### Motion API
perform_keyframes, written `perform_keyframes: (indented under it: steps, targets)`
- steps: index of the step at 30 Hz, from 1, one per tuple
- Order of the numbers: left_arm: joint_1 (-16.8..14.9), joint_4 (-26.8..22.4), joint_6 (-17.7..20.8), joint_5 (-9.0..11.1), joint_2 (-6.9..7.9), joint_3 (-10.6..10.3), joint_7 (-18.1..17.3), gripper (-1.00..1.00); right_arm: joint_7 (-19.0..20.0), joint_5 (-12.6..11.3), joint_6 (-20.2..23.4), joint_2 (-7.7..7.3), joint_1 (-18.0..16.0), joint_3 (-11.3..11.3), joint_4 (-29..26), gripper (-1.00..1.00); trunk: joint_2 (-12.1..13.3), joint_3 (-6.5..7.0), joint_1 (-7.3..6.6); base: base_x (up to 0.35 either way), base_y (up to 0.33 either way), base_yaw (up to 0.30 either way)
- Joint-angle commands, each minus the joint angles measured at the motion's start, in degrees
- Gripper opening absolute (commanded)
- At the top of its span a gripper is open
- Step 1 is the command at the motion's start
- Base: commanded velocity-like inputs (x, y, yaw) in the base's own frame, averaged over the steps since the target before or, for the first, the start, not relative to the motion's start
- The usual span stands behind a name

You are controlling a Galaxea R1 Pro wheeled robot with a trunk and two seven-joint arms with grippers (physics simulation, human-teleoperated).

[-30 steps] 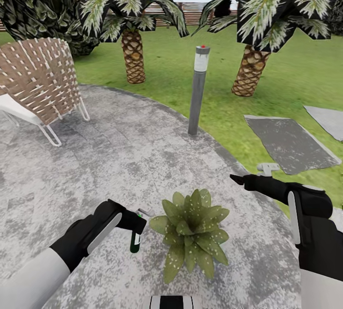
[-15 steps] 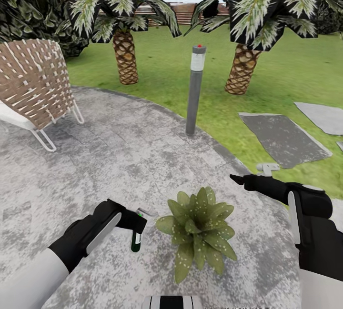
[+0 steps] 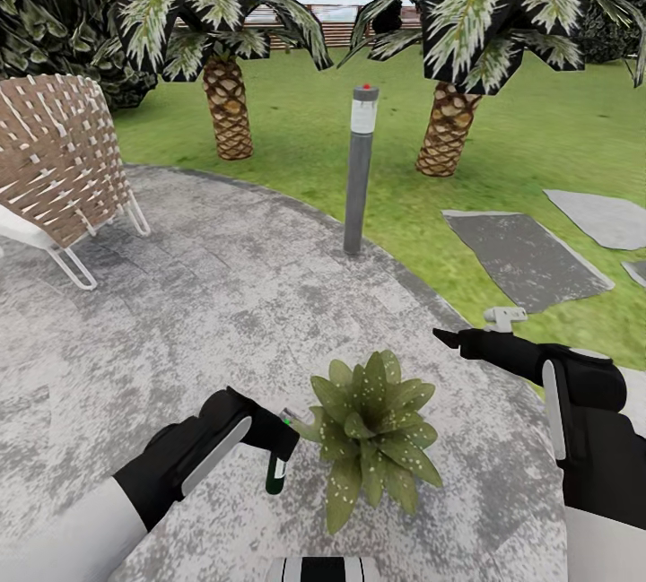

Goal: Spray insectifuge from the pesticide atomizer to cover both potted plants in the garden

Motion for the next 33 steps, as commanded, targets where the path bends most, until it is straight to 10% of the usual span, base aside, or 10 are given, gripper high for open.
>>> perform_keyframes:
  steps: [1,33]
  targets:
    - [0.0,0.0,0.1,-0.6,0.02,-0.1,-0.6,-1.00,0.6,0.6,0.2,0.00,0.0,-0.1,-0.1,1.00,0.0,-0.05,-0.01,0.000,0.000,0.000]
    - [-0.2,0.2,0.4,0.0,-0.08,0.7,-0.8,-1.00,0.6,0.6,0.3,-0.18,-0.1,-0.1,-0.1,1.00,0.0,-0.05,-0.01,0.000,0.181,-0.150]
